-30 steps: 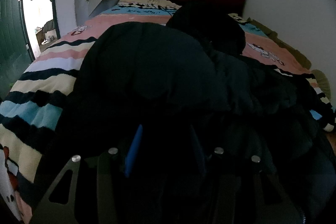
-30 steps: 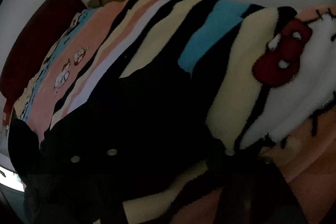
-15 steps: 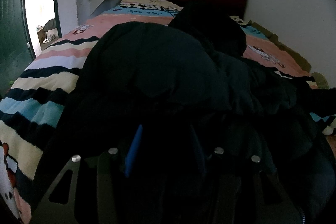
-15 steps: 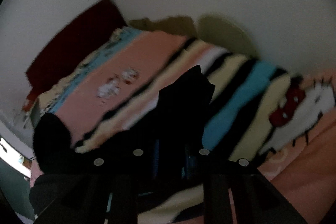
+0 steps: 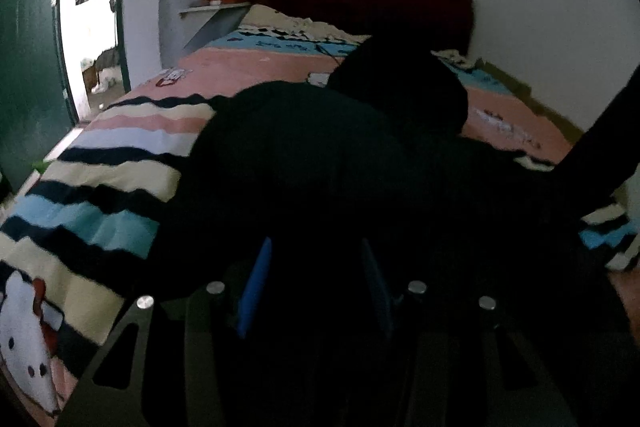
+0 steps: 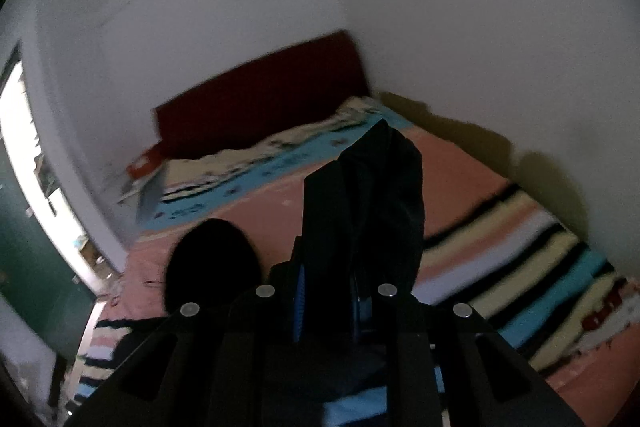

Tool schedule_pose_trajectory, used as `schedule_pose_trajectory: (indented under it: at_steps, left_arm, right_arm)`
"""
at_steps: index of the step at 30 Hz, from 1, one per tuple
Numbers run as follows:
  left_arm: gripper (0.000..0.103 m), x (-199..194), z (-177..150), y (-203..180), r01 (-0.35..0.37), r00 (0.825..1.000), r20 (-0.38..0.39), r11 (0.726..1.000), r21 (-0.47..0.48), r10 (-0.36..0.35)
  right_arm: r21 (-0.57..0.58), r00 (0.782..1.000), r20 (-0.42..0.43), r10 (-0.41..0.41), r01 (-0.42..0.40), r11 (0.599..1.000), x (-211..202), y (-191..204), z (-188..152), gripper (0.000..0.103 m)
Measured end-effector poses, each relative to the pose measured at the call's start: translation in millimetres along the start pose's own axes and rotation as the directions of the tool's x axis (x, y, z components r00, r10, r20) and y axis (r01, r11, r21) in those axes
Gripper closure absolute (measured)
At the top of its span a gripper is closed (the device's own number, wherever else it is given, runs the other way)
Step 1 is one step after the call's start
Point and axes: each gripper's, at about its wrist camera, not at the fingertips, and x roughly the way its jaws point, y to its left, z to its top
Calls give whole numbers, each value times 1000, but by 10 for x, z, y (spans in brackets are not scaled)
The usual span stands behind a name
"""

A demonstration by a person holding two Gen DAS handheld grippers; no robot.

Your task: Fold large clothes

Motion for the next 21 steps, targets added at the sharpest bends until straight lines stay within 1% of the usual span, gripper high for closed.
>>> schedule_pose_trajectory:
  at_steps: [4,5,10,13,16,18,21]
  left_arm:
    - [58,-179,29,169,-3,1000,23,999,-35,4]
    - [58,-230,38,218,-9,999,31,999,-41,11]
    - [59,-445,72,506,-33,997,65,996,-85,39]
    - [59,-561,80,704,-51,995,84,992,-117,61]
    - [58,-655,73,897,-77,991,97,987,-141,91]
    - [58,-705,51,1030,-91,989,96,982,-165,108]
    - [58,-755,16,1225,-118,987,89,974,-191,137]
  right_arm:
    - [-83,997,1,80,-80,993,-22,648,35,86]
    - [-113,995,-5,103,-103,988,-5,862,22,86]
    - [-219,982,-62,177,-186,958,164,1635,-173,86]
    - [-273,968,-123,218,-244,931,339,2130,-439,86]
    - [-317,956,-176,236,-282,906,478,2514,-768,86]
    - [-339,941,-231,247,-316,886,635,2783,-1060,86]
    - [-378,920,-307,242,-352,856,802,3122,-1534,86]
